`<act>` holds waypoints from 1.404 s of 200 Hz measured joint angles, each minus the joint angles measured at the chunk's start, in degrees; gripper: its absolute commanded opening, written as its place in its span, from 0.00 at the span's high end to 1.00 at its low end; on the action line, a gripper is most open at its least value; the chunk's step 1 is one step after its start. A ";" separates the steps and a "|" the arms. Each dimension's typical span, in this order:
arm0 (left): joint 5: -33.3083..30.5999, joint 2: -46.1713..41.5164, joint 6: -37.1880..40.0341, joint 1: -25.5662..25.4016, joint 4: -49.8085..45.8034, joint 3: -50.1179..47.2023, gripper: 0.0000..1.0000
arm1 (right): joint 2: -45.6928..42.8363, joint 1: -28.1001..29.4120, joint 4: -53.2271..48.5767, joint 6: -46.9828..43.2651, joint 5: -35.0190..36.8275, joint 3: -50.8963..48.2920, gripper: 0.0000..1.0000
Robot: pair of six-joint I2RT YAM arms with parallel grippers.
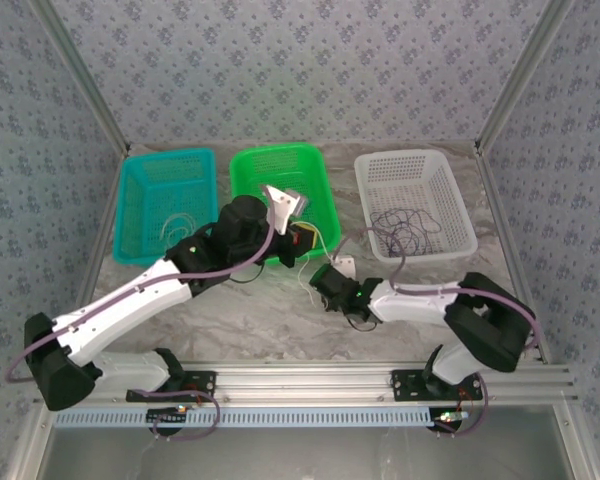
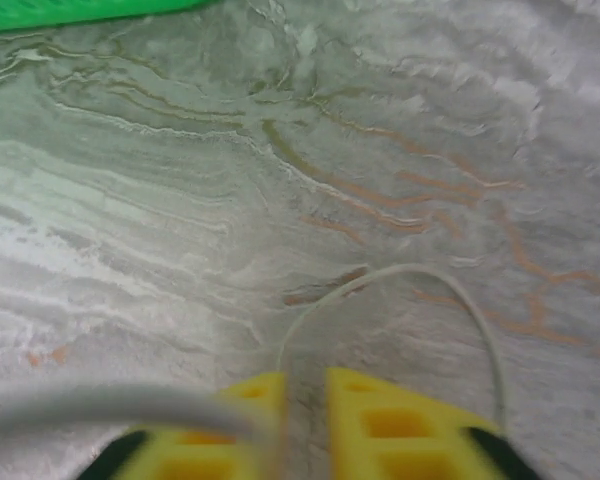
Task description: Untangle the cables
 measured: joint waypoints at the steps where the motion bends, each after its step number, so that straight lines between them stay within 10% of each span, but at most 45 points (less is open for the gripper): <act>1: 0.00 -0.09 0.02 0.02 -0.02 0.00 1.00 | 0.26 0.04 -0.07 0.28 0.00 0.22 0.95; 101: -3.74 -13.64 8.17 22.91 -14.23 11.10 0.95 | 3.13 1.36 -1.55 6.23 1.68 2.51 1.00; 190: 3.48 -4.13 7.08 53.77 -16.98 10.27 0.95 | 2.43 3.74 -9.14 5.97 2.54 4.87 1.00; 235: 7.56 1.79 3.78 61.59 -15.17 8.15 0.93 | 2.38 4.81 -10.82 5.95 2.73 6.05 1.00; 281: 8.15 10.91 2.03 62.99 -15.17 7.02 0.28 | 1.51 5.07 -12.90 5.66 2.78 6.73 1.00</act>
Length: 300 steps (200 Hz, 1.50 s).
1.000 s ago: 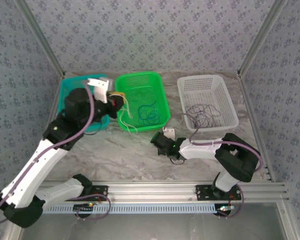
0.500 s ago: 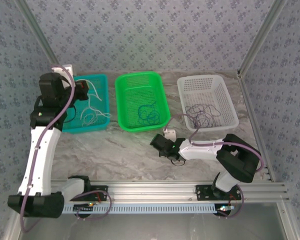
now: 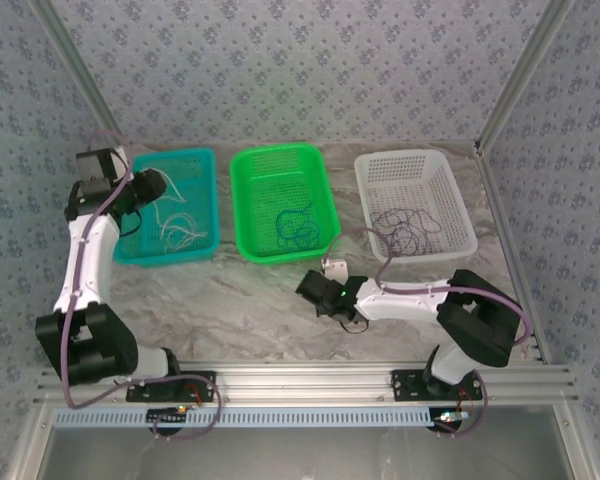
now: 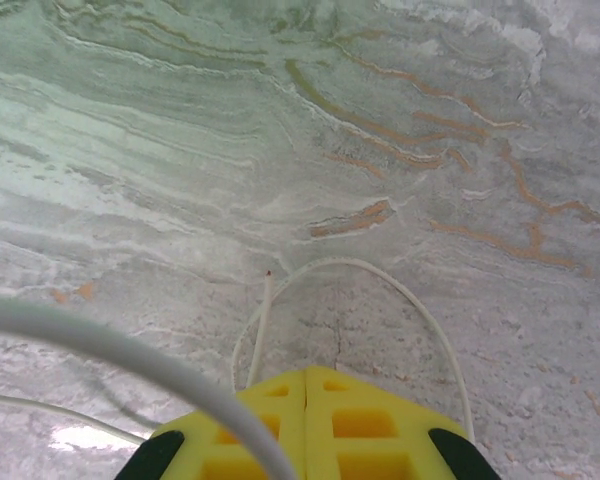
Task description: Untangle the cables
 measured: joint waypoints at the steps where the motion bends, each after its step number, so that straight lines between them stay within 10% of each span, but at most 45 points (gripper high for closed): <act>1: -0.02 0.09 0.02 0.00 -0.04 -0.04 0.27 | -0.07 0.00 -0.09 -0.07 0.00 0.09 1.00; 23: -0.31 1.20 -0.59 0.00 -1.46 -1.44 0.01 | -1.51 0.11 -1.07 -0.83 0.20 1.14 1.00; 125: 3.61 -1.07 -3.69 -0.24 -5.27 -10.75 0.00 | -6.64 0.13 -3.87 -3.85 0.44 2.49 1.00; 300: 1.49 -35.82 -8.50 -15.82 1.55 -29.90 0.01 | -16.24 1.51 2.69 -9.31 -0.76 2.78 1.00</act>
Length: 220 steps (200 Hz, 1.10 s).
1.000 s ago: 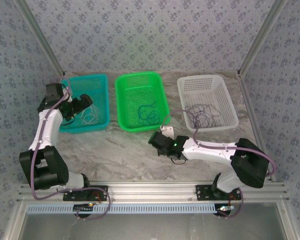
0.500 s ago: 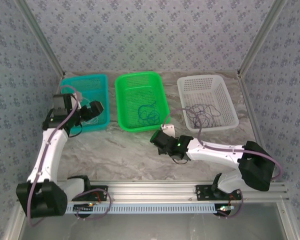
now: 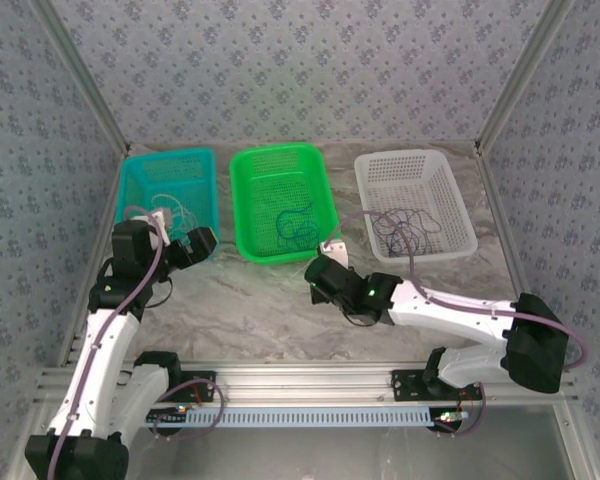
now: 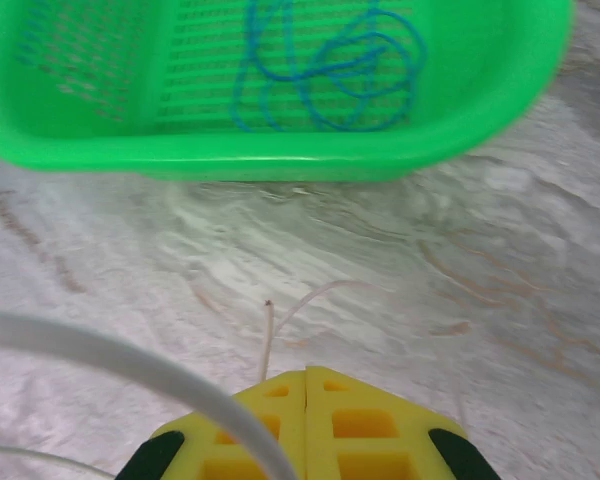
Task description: Untangle the cables
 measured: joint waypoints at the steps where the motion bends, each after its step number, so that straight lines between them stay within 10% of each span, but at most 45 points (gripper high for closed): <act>1: 0.00 -0.20 -0.04 -0.07 0.09 -0.13 0.01 | -0.15 0.00 0.20 -0.17 -0.17 0.00 1.00; 66: 2.86 -5.95 -1.81 -6.03 3.56 -5.33 0.01 | -3.48 -2.03 9.07 -4.17 -9.31 3.13 1.00; 220: -0.74 -5.31 -6.56 -40.00 32.09 -15.41 0.06 | -3.48 -6.93 17.27 -2.75 -17.03 2.10 1.00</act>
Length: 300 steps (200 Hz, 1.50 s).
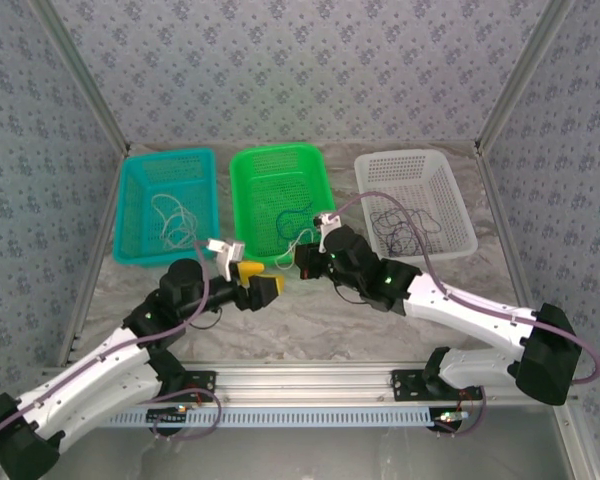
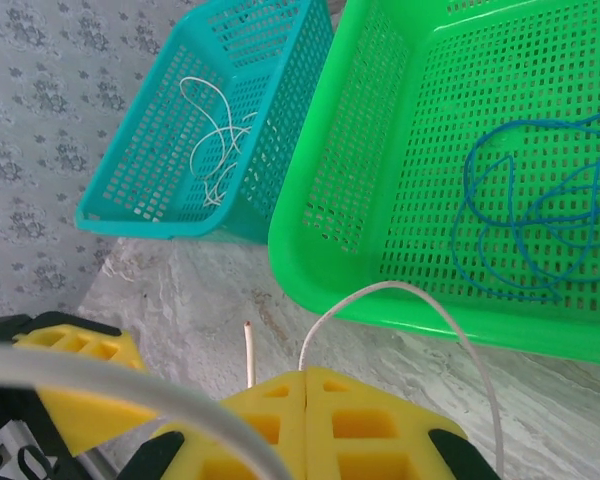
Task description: Untangle the cables
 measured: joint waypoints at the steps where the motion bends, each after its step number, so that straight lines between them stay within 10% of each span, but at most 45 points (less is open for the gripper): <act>1: -0.02 0.04 0.00 -0.07 0.15 0.00 0.06 | 0.00 -0.02 0.09 0.07 -0.04 -0.04 1.00; 38: -1.86 2.95 0.87 -1.18 4.48 0.00 0.14 | 0.00 -0.70 2.58 1.86 -3.06 -1.90 1.00; 118: -3.50 7.39 2.89 -2.12 8.48 0.70 0.92 | 0.00 -1.01 4.70 4.02 -5.79 -3.74 1.00; 260: -4.66 20.48 9.27 -2.67 -22.32 15.61 1.00 | 9.66 7.32 -40.70 6.05 23.32 4.98 1.00; 300: -3.06 23.41 9.29 -3.89 -25.94 15.80 1.00 | 14.32 9.57 -43.43 9.49 26.84 5.07 0.58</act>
